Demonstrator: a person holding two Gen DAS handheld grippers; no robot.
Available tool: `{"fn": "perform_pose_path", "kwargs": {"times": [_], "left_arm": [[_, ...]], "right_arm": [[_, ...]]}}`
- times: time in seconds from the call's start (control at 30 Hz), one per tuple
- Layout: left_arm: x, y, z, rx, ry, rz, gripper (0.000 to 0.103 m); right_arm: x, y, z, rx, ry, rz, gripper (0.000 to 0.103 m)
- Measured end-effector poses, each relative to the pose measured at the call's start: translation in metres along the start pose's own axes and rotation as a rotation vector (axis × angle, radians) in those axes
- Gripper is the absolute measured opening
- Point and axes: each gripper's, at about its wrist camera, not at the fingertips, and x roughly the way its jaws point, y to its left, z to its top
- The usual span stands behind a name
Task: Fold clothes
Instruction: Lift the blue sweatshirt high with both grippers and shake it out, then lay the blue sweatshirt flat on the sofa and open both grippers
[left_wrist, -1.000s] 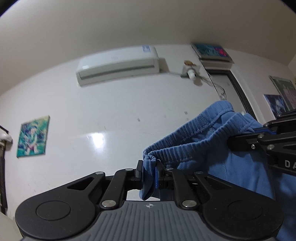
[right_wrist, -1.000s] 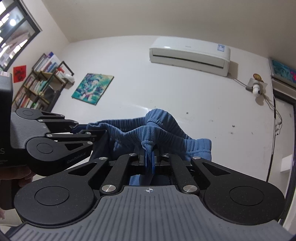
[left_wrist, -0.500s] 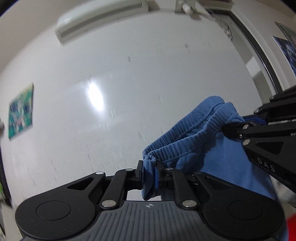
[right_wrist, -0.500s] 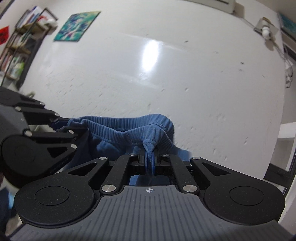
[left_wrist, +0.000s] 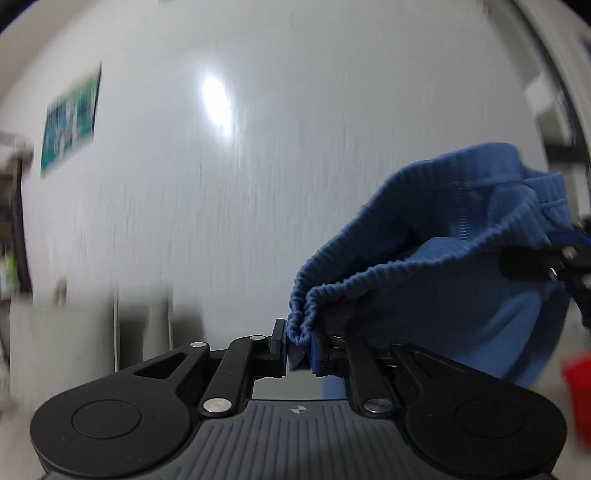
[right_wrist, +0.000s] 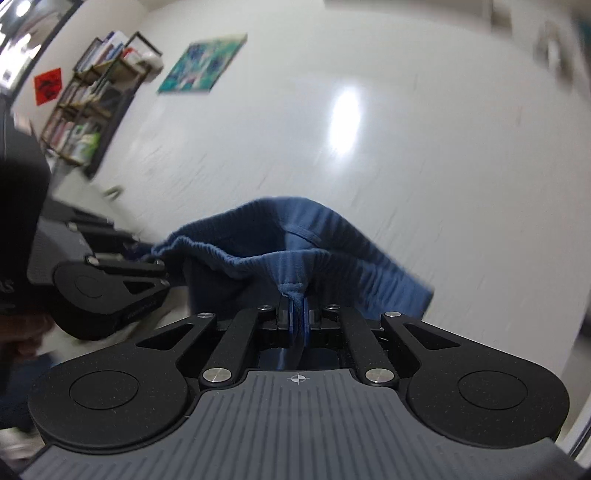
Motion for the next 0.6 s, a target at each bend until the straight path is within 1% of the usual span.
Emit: {"fn": "perform_pose_path", "kwargs": {"times": [0.03,0.07,0.1,0.13,0.17,0.2,0.23,0.27,0.3,0.33,0.4,0.43,0.5,0.53,0.6], "left_arm": [[0.003,0.002,-0.025,-0.001,0.081,-0.006,0.017],[0.006,0.003,-0.05,-0.004,0.162,-0.012,0.017],[0.006,0.005,-0.082,-0.018,0.263,-0.02,0.017],[-0.001,0.007,-0.109,-0.033,0.34,-0.03,0.017],[-0.01,0.008,-0.122,-0.014,0.362,-0.028,0.018],[-0.016,0.01,-0.12,0.004,0.367,-0.027,0.018],[-0.02,0.012,-0.118,0.019,0.37,-0.026,0.025],[-0.019,0.014,-0.116,0.016,0.363,-0.025,0.037],[-0.018,0.015,-0.114,0.013,0.356,-0.024,0.041],[-0.016,0.017,-0.112,0.01,0.347,-0.021,0.044],[-0.019,0.02,-0.111,0.026,0.302,0.02,0.048],[-0.02,0.021,-0.111,0.025,0.302,0.029,0.048],[-0.019,0.025,-0.113,0.019,0.303,0.046,0.048],[-0.008,0.034,-0.115,-0.012,0.315,0.049,0.048],[0.004,0.04,-0.12,-0.037,0.343,0.042,0.048]], "right_arm": [[0.006,0.013,-0.045,0.061,0.109,0.029,0.014],[0.01,0.022,-0.078,0.107,0.198,0.039,0.016],[0.008,0.035,-0.12,0.173,0.315,0.048,0.021],[0.002,0.045,-0.155,0.231,0.409,0.067,0.024],[-0.006,0.049,-0.172,0.264,0.452,0.08,0.025],[-0.015,0.051,-0.184,0.289,0.481,0.088,0.031],[-0.023,0.054,-0.197,0.313,0.51,0.096,0.04],[-0.03,0.053,-0.202,0.338,0.522,0.094,0.044],[-0.035,0.048,-0.202,0.362,0.516,0.085,0.05],[-0.037,0.041,-0.201,0.384,0.504,0.064,0.052],[-0.033,0.024,-0.197,0.444,0.491,-0.004,0.054],[-0.029,0.017,-0.195,0.478,0.491,-0.025,0.054],[-0.016,0.009,-0.199,0.517,0.525,-0.053,0.054],[-0.007,0.006,-0.202,0.534,0.544,-0.061,0.054],[0.011,0.004,-0.207,0.585,0.591,-0.068,0.054]]}}
